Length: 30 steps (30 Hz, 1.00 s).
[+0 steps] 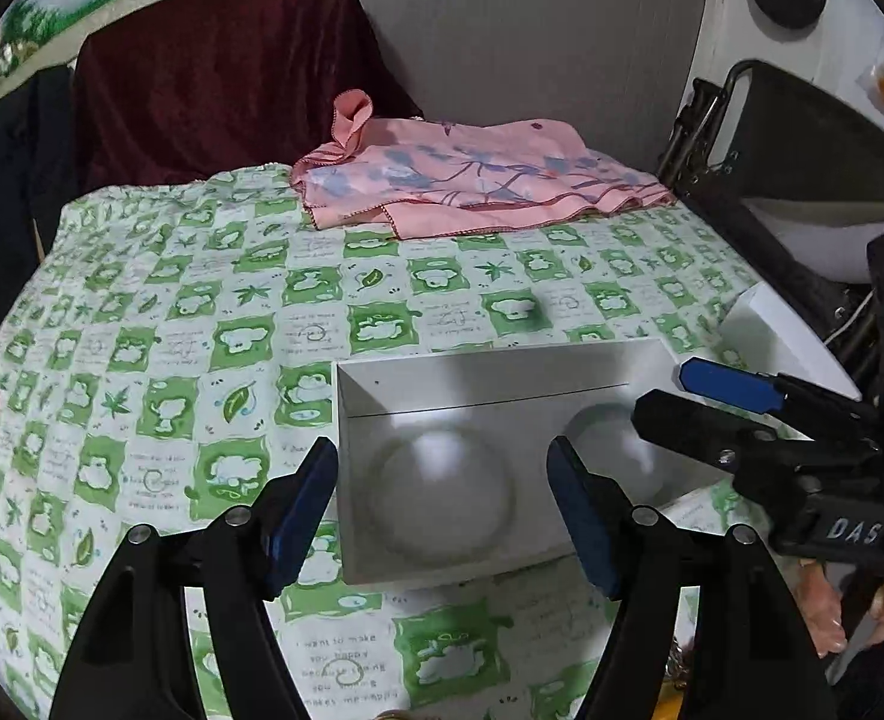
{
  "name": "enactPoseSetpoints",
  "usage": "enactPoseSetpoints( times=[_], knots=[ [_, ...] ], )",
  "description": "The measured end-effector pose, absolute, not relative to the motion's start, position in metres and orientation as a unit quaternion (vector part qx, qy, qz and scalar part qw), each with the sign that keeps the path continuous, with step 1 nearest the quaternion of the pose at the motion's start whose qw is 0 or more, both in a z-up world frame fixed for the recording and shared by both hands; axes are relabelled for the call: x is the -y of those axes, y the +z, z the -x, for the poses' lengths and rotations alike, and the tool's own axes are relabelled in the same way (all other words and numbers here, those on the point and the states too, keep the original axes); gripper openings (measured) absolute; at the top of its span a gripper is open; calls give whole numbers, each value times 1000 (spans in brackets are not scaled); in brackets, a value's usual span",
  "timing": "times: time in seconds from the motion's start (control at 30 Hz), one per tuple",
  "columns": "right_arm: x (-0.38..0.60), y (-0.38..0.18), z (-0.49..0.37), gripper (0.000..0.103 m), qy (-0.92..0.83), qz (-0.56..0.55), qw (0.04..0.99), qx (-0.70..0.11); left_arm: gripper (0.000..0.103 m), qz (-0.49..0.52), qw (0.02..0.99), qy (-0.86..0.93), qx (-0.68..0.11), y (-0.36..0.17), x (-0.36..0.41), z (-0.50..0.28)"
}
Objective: Organize jewelry
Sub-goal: 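Lower both jade bangles into the white vivo box and open both tools, then move the left tool back to the rings while the right tool grasps the amber bead strand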
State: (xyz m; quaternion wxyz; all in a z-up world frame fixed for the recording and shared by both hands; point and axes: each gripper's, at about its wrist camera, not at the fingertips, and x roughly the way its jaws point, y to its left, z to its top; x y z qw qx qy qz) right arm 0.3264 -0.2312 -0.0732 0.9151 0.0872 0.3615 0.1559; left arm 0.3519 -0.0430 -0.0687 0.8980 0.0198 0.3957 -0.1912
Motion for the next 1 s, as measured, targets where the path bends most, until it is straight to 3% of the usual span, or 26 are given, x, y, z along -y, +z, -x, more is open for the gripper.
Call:
enactPoseSetpoints(
  times=[0.63, 1.0],
  knots=[
    [254, -86, -313, 73, 177, -162, 889, -390, 72, 7, 889, -199, -412, -85, 22, -343],
    [247, -88, -315, 81, 185, -161, 889, -388, 76, 2, 885, -221, -410, -86, 31, -333]
  ],
)
